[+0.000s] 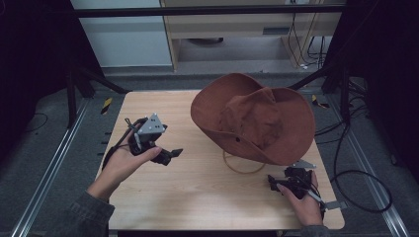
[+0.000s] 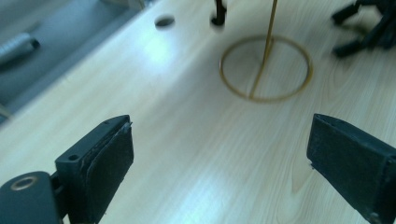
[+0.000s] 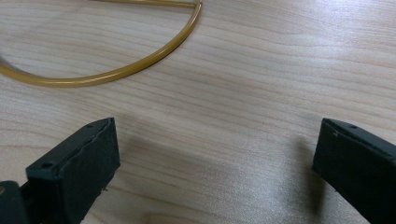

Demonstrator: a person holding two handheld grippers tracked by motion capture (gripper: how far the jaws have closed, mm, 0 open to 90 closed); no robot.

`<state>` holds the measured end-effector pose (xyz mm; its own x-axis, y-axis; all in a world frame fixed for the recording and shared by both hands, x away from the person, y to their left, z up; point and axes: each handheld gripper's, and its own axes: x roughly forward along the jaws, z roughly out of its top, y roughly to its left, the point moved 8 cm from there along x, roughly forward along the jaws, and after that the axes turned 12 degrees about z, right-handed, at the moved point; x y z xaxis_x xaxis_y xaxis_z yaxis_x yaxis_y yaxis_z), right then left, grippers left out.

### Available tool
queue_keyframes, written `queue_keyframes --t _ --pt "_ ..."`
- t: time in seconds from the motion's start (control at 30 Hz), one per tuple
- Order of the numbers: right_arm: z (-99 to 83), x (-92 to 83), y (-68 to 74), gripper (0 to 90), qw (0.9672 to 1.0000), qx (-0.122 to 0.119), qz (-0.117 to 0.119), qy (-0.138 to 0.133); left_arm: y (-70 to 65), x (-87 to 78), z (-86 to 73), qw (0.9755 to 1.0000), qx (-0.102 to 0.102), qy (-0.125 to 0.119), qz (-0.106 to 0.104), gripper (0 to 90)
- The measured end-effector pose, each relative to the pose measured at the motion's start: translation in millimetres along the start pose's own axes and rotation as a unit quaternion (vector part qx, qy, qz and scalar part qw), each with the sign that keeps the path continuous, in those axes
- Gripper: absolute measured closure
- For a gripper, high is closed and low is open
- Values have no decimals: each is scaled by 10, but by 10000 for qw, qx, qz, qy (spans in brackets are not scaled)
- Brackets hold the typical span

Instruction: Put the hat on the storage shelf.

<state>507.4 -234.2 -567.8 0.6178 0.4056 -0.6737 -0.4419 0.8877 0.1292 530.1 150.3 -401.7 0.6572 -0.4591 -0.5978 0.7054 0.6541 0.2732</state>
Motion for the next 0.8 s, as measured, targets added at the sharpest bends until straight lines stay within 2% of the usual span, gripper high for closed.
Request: queue_keyframes --t 0.23,0.37,0.47,0.53,0.7,0.77,0.8 --pt "0 0 0 6 10000 0 1 0 -133 305 -568 9986 -365 371 -103 71" --pt "0 0 0 6 10000 2 0 -1 -133 416 -868 9972 -503 548 -47 72" --pt "0 0 0 5 10000 1 0 0 -85 464 -1077 9955 -713 617 36 73" --pt "0 0 1 6 10000 2 1 0 -35 489 -1220 9946 -731 713 188 73" --pt "0 0 0 6 10000 1 0 -1 120 524 -1557 9907 -1024 794 410 76" --pt "0 0 0 6 10000 -1 0 0 204 528 -1662 9872 -1323 754 472 83" --pt "0 0 0 5 10000 2 -1 0 225 524 -1688 9864 -1410 708 470 85"
